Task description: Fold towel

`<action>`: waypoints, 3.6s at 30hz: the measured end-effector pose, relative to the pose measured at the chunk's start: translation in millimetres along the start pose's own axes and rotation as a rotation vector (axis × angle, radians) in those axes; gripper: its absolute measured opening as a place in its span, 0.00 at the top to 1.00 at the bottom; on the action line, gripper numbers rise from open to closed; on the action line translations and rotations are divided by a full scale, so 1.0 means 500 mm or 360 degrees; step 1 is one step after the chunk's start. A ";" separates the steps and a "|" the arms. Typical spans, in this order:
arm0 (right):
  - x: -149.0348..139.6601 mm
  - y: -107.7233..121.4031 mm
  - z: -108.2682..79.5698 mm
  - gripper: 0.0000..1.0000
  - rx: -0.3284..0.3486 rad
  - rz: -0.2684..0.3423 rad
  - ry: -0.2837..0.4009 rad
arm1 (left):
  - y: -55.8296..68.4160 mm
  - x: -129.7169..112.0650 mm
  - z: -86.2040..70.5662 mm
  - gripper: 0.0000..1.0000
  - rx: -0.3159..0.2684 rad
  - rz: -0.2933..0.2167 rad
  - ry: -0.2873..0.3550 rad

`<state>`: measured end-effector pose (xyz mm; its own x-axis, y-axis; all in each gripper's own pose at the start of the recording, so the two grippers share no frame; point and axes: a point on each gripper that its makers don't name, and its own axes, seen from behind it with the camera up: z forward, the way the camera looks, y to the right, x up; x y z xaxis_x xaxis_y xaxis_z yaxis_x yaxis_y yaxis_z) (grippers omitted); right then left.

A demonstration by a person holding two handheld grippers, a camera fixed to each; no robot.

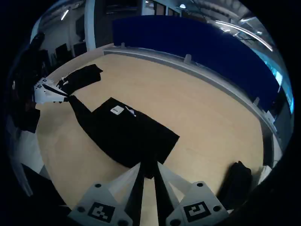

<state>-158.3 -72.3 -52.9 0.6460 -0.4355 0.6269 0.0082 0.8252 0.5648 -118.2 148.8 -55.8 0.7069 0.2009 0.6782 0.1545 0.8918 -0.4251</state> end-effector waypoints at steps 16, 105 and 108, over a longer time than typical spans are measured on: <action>0.031 0.039 0.059 0.84 -0.0022 0.0097 -0.0009 | -0.034 0.030 0.066 0.92 0.0007 -0.0005 0.0009; -0.077 0.039 0.078 0.00 -0.0111 0.0236 -0.0055 | -0.092 -0.070 0.069 0.09 0.0179 -0.0119 -0.0039; -0.080 0.028 0.083 0.00 -0.0073 0.0193 -0.0062 | -0.095 -0.080 0.054 0.09 0.0199 -0.0129 -0.0038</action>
<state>-215.7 -58.4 -47.7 0.6140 -0.3444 0.7102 -0.0328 0.8879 0.4589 -172.4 109.6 -46.5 0.6790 0.1344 0.7218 0.1221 0.9488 -0.2914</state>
